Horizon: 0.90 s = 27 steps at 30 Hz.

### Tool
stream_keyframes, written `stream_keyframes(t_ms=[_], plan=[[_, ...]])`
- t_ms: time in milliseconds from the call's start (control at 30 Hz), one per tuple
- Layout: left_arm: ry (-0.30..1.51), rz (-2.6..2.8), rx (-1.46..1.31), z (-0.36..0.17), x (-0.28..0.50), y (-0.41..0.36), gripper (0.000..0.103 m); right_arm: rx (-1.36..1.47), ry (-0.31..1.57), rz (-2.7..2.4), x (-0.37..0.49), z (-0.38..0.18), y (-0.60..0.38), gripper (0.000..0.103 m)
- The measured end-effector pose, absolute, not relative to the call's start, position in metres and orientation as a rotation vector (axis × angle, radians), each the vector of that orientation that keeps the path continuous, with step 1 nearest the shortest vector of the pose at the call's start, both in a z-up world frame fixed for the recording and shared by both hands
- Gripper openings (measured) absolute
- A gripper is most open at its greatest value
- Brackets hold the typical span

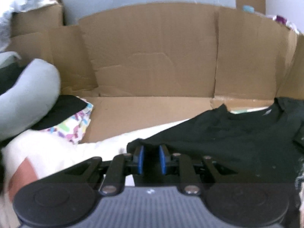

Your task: Fold clothes

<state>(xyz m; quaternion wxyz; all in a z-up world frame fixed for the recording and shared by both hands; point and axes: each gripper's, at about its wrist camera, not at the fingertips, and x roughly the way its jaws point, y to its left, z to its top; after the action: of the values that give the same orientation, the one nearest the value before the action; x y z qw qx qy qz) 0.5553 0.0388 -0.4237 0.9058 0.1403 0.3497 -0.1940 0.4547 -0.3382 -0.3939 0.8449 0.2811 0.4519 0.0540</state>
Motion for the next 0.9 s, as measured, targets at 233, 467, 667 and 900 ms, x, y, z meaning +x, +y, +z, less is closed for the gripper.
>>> stream_keyframes(t_ms=[233,467,667,900], plan=[[0.757,-0.425,0.330,-0.449,0.581,0.037,0.017,0.525,0.949,-0.059,0.419,-0.392,-0.387,0.025],[0.724,-0.406,0.311,-0.433,0.584,0.042,0.022,0.471,0.933,-0.233,0.396,-0.405,-0.433,0.025],[0.705,-0.414,0.286,-0.419,0.570,0.046,0.031,0.393,0.916,-0.271,0.408,-0.405,-0.451,0.027],[0.697,-0.437,0.227,-0.406,0.548,0.052,0.033,0.301,0.950,-0.271,0.428,-0.407,-0.453,0.026]])
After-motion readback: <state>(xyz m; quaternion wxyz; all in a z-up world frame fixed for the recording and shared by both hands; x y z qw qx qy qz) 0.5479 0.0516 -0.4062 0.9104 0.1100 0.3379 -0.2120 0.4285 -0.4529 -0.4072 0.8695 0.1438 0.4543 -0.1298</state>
